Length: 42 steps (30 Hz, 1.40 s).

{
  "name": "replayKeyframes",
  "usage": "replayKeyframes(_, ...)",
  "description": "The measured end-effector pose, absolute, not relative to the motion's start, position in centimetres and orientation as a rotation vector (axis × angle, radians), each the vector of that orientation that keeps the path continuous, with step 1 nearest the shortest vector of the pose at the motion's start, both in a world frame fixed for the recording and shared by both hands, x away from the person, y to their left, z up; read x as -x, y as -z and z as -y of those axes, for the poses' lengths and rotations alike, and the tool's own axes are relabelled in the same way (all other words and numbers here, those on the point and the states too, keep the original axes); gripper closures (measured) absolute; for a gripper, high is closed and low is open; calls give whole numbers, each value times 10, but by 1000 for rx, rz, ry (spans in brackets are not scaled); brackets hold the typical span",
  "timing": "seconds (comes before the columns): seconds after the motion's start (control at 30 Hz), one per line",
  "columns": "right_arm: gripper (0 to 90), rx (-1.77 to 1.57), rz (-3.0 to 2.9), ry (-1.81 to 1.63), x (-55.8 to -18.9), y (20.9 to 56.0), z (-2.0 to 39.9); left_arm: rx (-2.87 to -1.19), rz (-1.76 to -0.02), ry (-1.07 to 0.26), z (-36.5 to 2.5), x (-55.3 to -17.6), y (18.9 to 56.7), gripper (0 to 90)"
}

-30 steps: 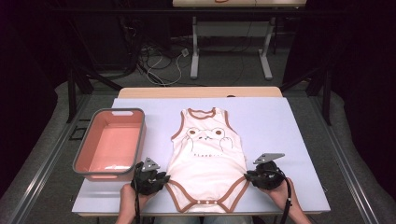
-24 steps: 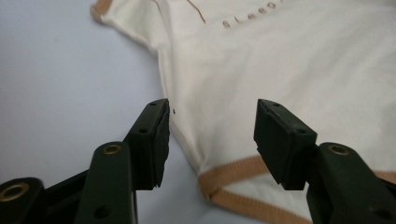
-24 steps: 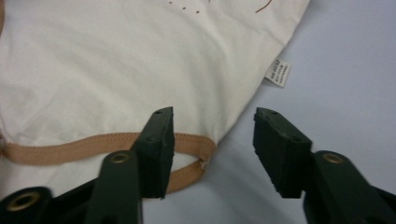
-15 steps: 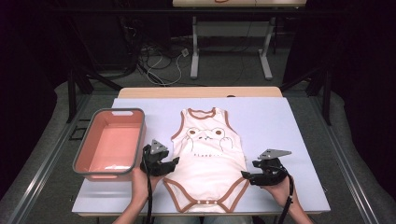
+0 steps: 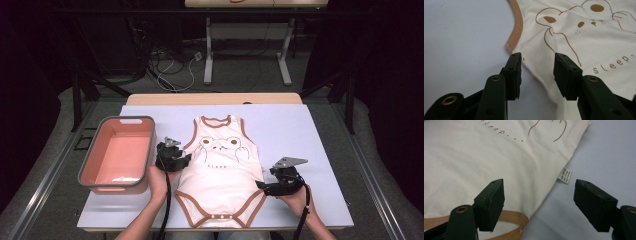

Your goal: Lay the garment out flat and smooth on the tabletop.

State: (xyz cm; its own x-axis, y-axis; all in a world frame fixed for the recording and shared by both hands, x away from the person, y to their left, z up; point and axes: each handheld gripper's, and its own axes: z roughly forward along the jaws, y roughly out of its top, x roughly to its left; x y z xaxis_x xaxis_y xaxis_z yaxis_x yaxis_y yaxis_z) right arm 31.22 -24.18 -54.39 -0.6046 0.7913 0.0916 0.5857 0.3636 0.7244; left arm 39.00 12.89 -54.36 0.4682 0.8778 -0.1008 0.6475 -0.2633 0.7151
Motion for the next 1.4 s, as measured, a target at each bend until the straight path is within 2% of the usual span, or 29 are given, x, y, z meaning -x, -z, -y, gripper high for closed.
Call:
replayKeyframes(0.17,257,-1195,-2356,-1083,-311,545,241,-2011,-1326,-498,-126,-408,546,585)
replayKeyframes(0.43,268,-1197,-2363,-1066,-311,546,241,-2032,-1392,-484,-126,-428,557,563)
replayKeyframes(0.47,268,-1197,-2363,-1063,-311,546,241,-2039,-1382,-485,-125,-428,557,578)
replayKeyframes(0.63,271,-1192,-2370,-1059,-311,546,241,-2081,-1318,-492,-121,-429,557,851)
replayKeyframes(0.7,271,-1196,-2362,-1063,-310,546,241,-2087,-1315,-507,-120,-430,557,864)
replayKeyframes(1.1,274,-1191,-2361,-1068,-311,547,241,-2128,-1352,-625,-124,-439,555,869)
replayKeyframes(1.23,273,-1198,-2363,-1056,-311,547,242,-2132,-1357,-613,-123,-438,554,855)
replayKeyframes(1.4,286,-1204,-2364,-1061,-312,547,241,-2111,-1323,-612,-121,-428,547,684)
